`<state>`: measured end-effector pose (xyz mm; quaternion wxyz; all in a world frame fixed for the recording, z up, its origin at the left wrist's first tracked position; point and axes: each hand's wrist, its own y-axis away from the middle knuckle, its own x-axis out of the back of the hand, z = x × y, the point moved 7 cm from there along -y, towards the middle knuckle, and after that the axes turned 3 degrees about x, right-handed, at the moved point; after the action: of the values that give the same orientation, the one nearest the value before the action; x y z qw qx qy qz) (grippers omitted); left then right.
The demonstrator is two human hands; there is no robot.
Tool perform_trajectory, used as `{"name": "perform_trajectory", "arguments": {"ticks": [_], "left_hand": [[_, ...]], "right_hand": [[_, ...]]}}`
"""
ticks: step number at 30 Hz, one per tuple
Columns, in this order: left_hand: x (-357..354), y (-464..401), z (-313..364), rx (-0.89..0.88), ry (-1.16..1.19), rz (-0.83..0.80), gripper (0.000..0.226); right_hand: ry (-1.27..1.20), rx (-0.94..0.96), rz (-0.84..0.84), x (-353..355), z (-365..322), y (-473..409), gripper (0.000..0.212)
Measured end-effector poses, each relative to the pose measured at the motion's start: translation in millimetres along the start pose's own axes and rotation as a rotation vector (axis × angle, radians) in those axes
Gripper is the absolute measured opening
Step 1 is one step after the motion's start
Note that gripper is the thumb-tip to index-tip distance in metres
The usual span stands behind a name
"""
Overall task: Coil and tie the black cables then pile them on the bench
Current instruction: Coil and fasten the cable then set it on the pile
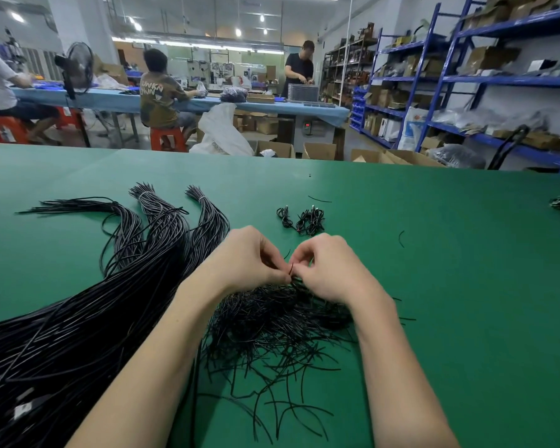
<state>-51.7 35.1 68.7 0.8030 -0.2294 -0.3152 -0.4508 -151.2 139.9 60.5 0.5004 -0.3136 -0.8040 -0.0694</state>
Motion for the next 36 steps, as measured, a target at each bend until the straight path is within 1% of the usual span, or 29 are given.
{"name": "perform_trajectory", "arguments": {"ticks": [2, 4, 6, 9, 11, 13, 16, 18, 22, 25, 27, 29, 31, 33, 36], "left_hand": [[8, -1, 3, 0.0, 0.012, 0.136, 0.013], [12, 0, 4, 0.017, 0.033, 0.244, 0.012], [14, 1, 4, 0.025, 0.072, 0.324, 0.01], [15, 3, 4, 0.021, 0.169, 0.39, 0.01], [14, 2, 0, 0.037, 0.248, 0.395, 0.014], [11, 0, -6, 0.071, 0.301, 0.367, 0.017], [4, -2, -11, 0.107, 0.398, 0.277, 0.021], [2, -4, -11, 0.093, 0.432, 0.221, 0.02], [0, -7, -12, 0.082, 0.503, 0.171, 0.009], [0, -7, -16, 0.1, 0.501, 0.211, 0.009], [1, -6, -14, 0.08, 0.519, 0.249, 0.013], [3, -4, -10, 0.026, 0.484, 0.31, 0.02], [8, -2, 0, -0.05, 0.355, 0.369, 0.023], [10, 0, 9, -0.121, 0.269, 0.391, 0.022], [13, 3, 18, -0.211, 0.21, 0.392, 0.021]], "right_hand": [[-0.007, -0.004, 0.132, 2, -8, -1, 0.013], [-0.086, -0.004, 0.234, 5, -11, -1, 0.013], [-0.206, -0.014, 0.286, 7, -9, -1, 0.013], [-0.386, -0.031, 0.317, 9, -2, 0, 0.011], [-0.469, -0.027, 0.315, 9, 2, 1, 0.012], [-0.53, -0.011, 0.291, 9, 4, 2, 0.012], [-0.638, 0.014, 0.251, 10, 6, 5, 0.015], [-0.671, 0.013, 0.229, 11, 9, 7, 0.015], [-0.624, 0.023, 0.211, 14, 12, 8, 0.013], [-0.553, 0.043, 0.232, 14, 11, 8, 0.015], [-0.479, 0.063, 0.236, 15, 9, 8, 0.016], [-0.435, 0.083, 0.244, 19, 8, 8, 0.014], [-0.467, 0.088, 0.251, 20, 9, 8, 0.008], [-0.594, 0.058, 0.25, 19, 12, 8, 0.004], [-0.846, 0.009, 0.231, 14, 15, 7, 0.003]]}}
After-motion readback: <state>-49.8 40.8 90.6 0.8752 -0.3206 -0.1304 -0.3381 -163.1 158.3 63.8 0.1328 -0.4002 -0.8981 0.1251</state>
